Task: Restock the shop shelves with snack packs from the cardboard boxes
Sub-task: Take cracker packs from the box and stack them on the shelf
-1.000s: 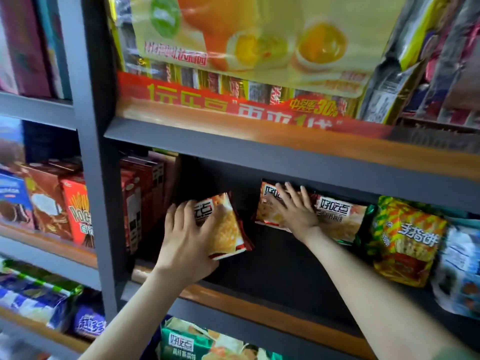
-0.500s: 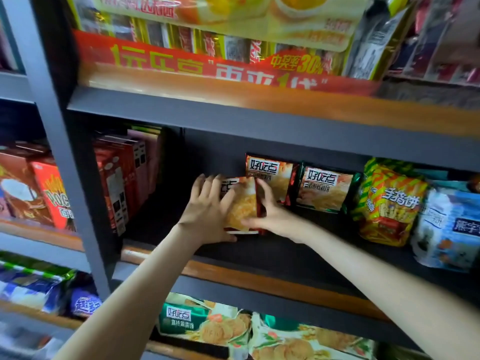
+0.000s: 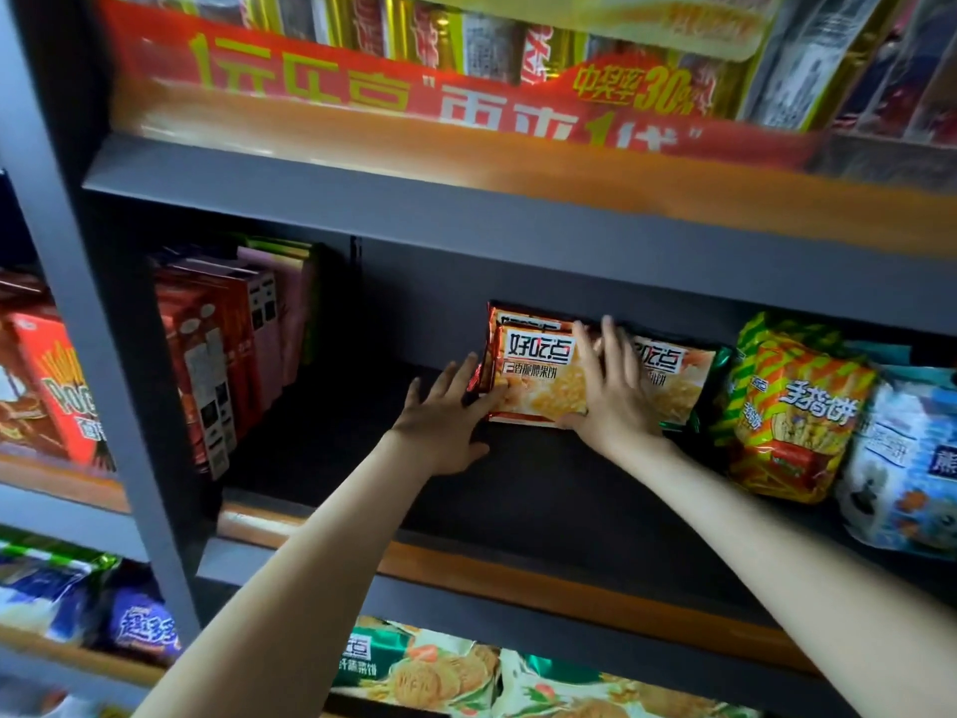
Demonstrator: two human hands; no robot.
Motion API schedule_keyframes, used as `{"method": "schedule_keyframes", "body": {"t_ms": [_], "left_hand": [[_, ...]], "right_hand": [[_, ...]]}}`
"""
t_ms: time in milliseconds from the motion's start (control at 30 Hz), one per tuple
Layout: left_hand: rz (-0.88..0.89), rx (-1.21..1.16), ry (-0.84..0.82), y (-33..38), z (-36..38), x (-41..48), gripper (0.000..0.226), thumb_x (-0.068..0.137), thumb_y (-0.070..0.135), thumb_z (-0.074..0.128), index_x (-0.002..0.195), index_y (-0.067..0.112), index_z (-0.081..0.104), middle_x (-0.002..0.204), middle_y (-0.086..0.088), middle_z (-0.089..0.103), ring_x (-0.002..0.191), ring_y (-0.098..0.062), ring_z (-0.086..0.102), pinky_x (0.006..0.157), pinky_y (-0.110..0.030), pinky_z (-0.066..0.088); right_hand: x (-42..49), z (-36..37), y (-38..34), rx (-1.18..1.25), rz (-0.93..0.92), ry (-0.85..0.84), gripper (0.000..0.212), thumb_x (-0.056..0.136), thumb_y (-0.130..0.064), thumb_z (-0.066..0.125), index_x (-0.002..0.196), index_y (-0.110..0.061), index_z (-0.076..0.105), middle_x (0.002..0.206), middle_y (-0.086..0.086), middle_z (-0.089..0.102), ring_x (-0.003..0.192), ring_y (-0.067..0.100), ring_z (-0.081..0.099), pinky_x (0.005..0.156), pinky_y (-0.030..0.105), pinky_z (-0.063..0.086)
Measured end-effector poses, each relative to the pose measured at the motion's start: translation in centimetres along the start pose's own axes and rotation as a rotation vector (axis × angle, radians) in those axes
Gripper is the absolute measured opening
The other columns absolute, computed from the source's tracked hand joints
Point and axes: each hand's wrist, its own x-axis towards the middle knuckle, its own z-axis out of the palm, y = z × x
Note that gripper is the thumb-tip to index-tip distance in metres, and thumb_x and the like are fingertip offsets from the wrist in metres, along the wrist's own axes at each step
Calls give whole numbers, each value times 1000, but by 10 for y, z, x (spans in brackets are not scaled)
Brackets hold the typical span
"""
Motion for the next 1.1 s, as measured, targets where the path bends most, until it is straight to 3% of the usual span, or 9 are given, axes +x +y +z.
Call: {"method": "schedule_keyframes", "body": {"t_ms": [67, 200, 267, 467, 567, 700, 800, 933, 1100], "left_hand": [[1, 25, -15, 0, 1, 5, 78, 97, 48, 46, 152, 41, -9, 156, -2, -31, 146, -24, -20, 119, -53, 0], [-39, 125, -44, -3, 1, 19, 74, 98, 53, 39, 153, 36, -7, 157, -1, -29, 147, -22, -19, 120, -50, 1], [-74, 159, -53, -5, 1, 23, 72, 98, 54, 37, 153, 35, -7, 157, -1, -30, 147, -23, -20, 120, -50, 2], [-148, 164, -50, 4, 0, 16, 70, 100, 49, 35, 153, 34, -8, 156, -6, -30, 147, -26, -17, 120, -49, 1], [-175, 63, 5, 18, -10, 4, 70, 100, 45, 40, 155, 30, -1, 161, -7, -14, 149, -27, -2, 120, -48, 5], [-210, -15, 136, 52, -24, -41, 61, 100, 40, 43, 152, 21, 19, 148, -10, 38, 133, -31, 40, 112, -41, 26], [-191, 13, 380, 80, -22, -91, 49, 98, 32, 45, 143, 13, 37, 128, -11, 56, 116, -32, 55, 97, -40, 40], [-109, -199, 729, 135, 30, -173, 41, 88, 25, 45, 120, 5, 60, 106, -12, 65, 87, -33, 64, 71, -39, 52], [-196, -409, 471, 219, 136, -269, 38, 89, 25, 45, 120, 6, 57, 100, -11, 64, 85, -32, 63, 67, -35, 53]], "right_hand": [[7, -2, -4, -86, -93, -80, 116, 87, -35, 67, 137, -40, -37, 146, -2, -44, 135, 20, -39, 112, 46, -12], [16, 5, -16, -53, -68, -140, 117, 88, -15, 63, 130, -43, -42, 140, -7, -49, 125, 17, -49, 115, 50, 17], [17, 7, -21, -49, -73, -139, 112, 88, -4, 58, 138, -38, -37, 144, -3, -47, 127, 21, -48, 115, 48, 21], [12, 3, -23, -282, -140, -62, 107, 93, -31, 59, 137, -27, -38, 153, 10, -33, 135, 27, -38, 106, 51, -26], [-3, -8, -31, -254, -197, -57, 105, 93, -13, 53, 137, -33, -39, 152, 2, -36, 139, 25, -35, 106, 49, -28], [-55, -48, -55, -23, -295, -70, 85, 93, -22, 55, 154, -27, -5, 161, 8, 5, 146, 30, 11, 117, 43, 14], [-114, -78, -57, 197, -337, 164, 68, 90, -18, 62, 150, -14, 29, 141, 11, 47, 124, 29, 47, 97, 38, 44], [-203, -80, -43, 394, -380, 255, 41, 91, -19, 51, 131, -7, 53, 121, 9, 59, 110, 20, 50, 92, 27, 40], [-321, -37, -17, 583, -420, 58, 32, 92, -18, 48, 119, -4, 60, 111, 10, 63, 106, 20, 51, 94, 21, 37]]}}
